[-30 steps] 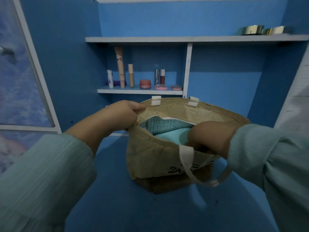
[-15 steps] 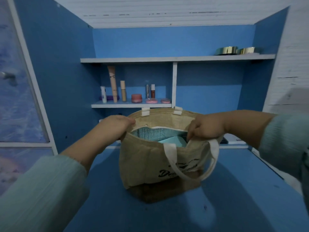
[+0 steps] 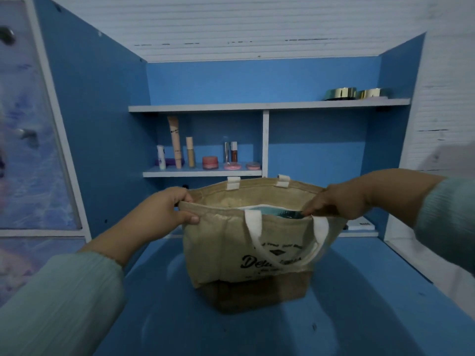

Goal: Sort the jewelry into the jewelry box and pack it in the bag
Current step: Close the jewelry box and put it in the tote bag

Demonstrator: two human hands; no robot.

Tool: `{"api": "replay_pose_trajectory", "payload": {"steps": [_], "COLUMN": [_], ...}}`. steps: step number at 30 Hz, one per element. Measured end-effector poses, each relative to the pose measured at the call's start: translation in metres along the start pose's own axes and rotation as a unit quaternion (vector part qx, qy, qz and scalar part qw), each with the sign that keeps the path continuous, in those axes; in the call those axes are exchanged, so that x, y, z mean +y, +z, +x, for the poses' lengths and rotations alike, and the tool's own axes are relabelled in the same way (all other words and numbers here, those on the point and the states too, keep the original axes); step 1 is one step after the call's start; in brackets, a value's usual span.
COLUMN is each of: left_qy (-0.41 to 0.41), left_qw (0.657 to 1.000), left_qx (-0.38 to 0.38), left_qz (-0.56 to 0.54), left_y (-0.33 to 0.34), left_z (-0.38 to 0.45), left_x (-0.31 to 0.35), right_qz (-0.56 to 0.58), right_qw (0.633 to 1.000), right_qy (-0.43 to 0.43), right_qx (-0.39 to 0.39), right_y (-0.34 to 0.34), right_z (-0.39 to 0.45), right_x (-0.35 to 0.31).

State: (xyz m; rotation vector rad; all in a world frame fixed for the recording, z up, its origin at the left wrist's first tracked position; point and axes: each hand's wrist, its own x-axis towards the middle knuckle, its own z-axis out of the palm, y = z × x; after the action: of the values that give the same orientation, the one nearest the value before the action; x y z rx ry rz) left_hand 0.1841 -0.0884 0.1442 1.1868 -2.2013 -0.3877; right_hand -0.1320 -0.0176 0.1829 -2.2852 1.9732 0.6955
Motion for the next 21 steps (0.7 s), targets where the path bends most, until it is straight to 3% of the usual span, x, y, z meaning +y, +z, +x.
{"api": "replay_pose_trajectory", "payload": {"steps": [4, 11, 17, 21], "left_qy": [-0.028, -0.046, -0.063, -0.118], "left_qw": [0.998, 0.993, 0.994, 0.976], "left_qx": [0.037, 0.062, 0.013, -0.022], "left_qz": [-0.042, -0.087, -0.090, -0.180], "left_y": [-0.005, -0.008, 0.003, -0.001], "left_z": [0.015, 0.033, 0.034, 0.032], "left_x": [-0.006, -0.010, -0.015, 0.011], "right_qz": [0.074, 0.068, 0.080, 0.100], "right_qw": [0.997, 0.989, 0.985, 0.975], "right_qy": [0.011, 0.057, 0.035, 0.015], "right_qx": [-0.026, 0.114, 0.146, 0.199], "right_y": [-0.006, -0.013, -0.004, 0.007], "right_z": [-0.007, -0.009, -0.009, -0.011], "right_x": [0.006, 0.020, 0.024, 0.030]}}
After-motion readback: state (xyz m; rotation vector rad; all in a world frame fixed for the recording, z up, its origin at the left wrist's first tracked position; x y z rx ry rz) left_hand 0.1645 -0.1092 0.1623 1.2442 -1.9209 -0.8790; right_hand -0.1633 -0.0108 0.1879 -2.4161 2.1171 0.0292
